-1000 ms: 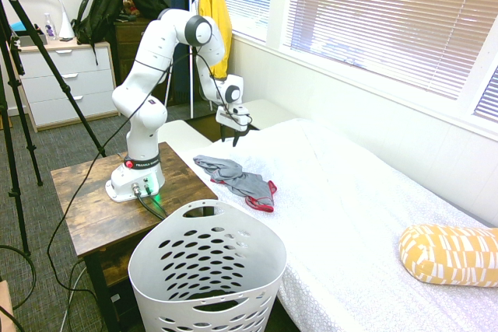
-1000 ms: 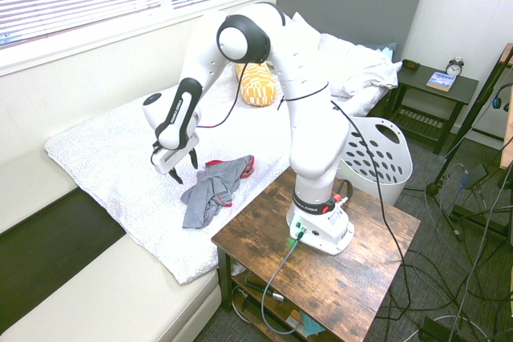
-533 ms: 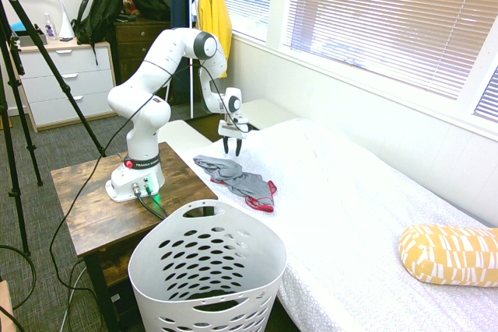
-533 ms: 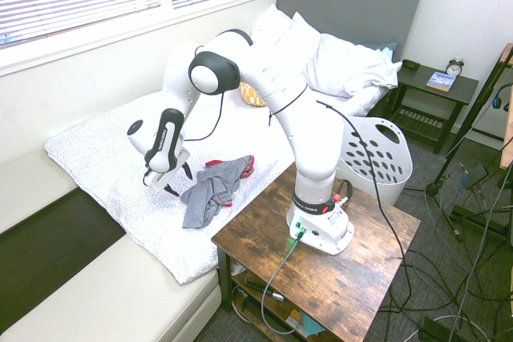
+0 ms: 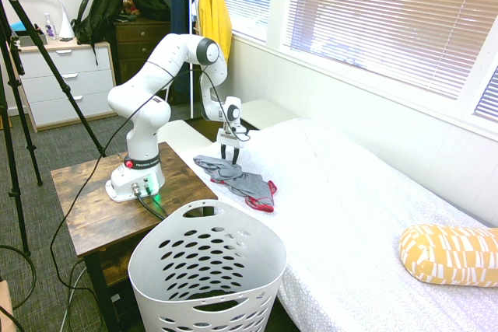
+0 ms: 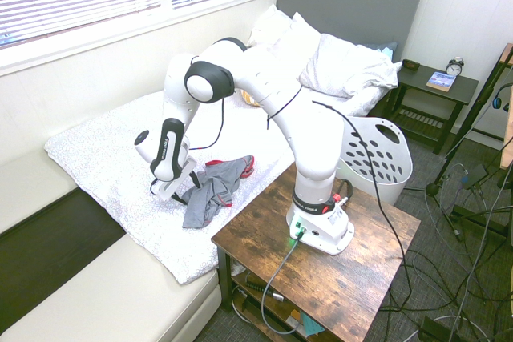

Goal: Put my clothes in the laundry bag

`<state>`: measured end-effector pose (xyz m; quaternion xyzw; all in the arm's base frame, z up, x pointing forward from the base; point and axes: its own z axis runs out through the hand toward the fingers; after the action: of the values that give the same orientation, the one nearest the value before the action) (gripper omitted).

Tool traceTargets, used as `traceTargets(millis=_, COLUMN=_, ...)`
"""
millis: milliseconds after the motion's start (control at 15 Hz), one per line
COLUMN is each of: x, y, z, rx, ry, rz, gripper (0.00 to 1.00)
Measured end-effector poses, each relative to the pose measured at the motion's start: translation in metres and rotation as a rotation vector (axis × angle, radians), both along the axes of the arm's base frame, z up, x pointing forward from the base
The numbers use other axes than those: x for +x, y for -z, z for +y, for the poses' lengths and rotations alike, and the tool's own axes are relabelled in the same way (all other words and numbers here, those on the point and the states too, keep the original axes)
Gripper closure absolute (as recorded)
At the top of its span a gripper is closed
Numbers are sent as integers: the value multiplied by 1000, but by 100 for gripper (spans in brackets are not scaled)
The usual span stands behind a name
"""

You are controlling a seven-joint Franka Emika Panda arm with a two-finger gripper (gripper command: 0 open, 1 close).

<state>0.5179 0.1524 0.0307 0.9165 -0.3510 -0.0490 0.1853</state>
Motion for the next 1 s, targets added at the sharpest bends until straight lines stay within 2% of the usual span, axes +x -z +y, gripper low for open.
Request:
traceTargets(millis=267, x=-11, y=4, z=-12, rx=-15, ry=11, rz=21, gripper=0)
traceTargets(millis=533, x=-37, y=3, z=-40, rx=-31, ry=53, rz=64, gripper=0)
traceTargets(millis=933, x=-55, y=8, z=-51, rx=-8, ry=59, rz=76, gripper=0)
traceTargets(millis=1000, x=-56, y=9, z=-51, rx=7, ry=60, rz=68, gripper=100)
